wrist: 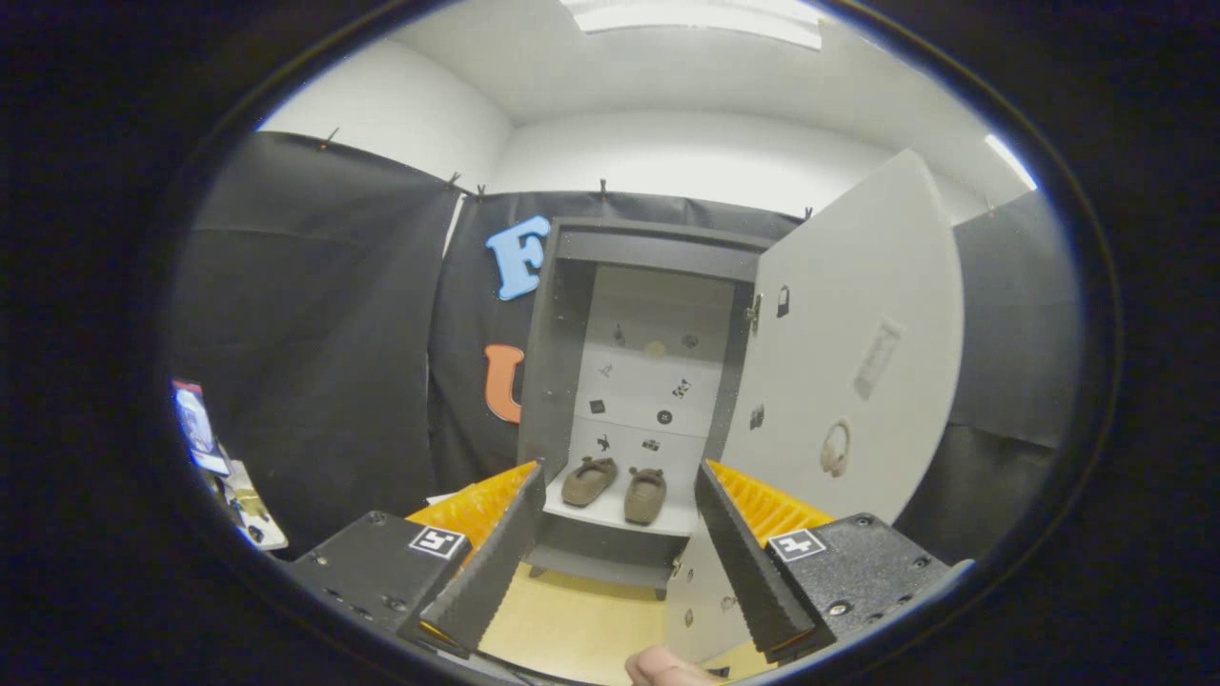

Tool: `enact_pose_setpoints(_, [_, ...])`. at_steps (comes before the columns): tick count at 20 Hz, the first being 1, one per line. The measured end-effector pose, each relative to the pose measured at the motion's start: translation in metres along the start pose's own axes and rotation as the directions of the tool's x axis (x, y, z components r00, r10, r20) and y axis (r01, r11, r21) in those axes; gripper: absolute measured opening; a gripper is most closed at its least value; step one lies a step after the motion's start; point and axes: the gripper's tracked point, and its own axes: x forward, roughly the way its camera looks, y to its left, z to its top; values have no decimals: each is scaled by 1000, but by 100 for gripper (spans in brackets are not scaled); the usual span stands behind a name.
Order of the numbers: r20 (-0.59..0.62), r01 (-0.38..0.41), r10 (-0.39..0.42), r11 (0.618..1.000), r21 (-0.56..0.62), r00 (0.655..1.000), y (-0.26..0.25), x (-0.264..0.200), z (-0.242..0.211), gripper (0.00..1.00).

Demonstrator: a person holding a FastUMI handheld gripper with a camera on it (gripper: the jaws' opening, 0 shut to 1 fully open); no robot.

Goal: Open the shoe cabinet door, grab the shoes and put them into the shoe cabinet, then close the shoe cabinet door.

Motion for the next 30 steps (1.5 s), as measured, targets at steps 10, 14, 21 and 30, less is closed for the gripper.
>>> enact_pose_setpoints(10, [107, 19, -17, 1000, -18, 994, -63, -116, -13, 100])
enact_pose_setpoints(14, [122, 59, -57, 998, -17, 991, -103, -144, -24, 100])
enact_pose_setpoints(21, [107, 164, -168, 986, 37, 980, -192, -163, -62, 100])
enact_pose_setpoints(30, [74, 276, -285, 955, 111, 956, -289, -103, -114, 100])
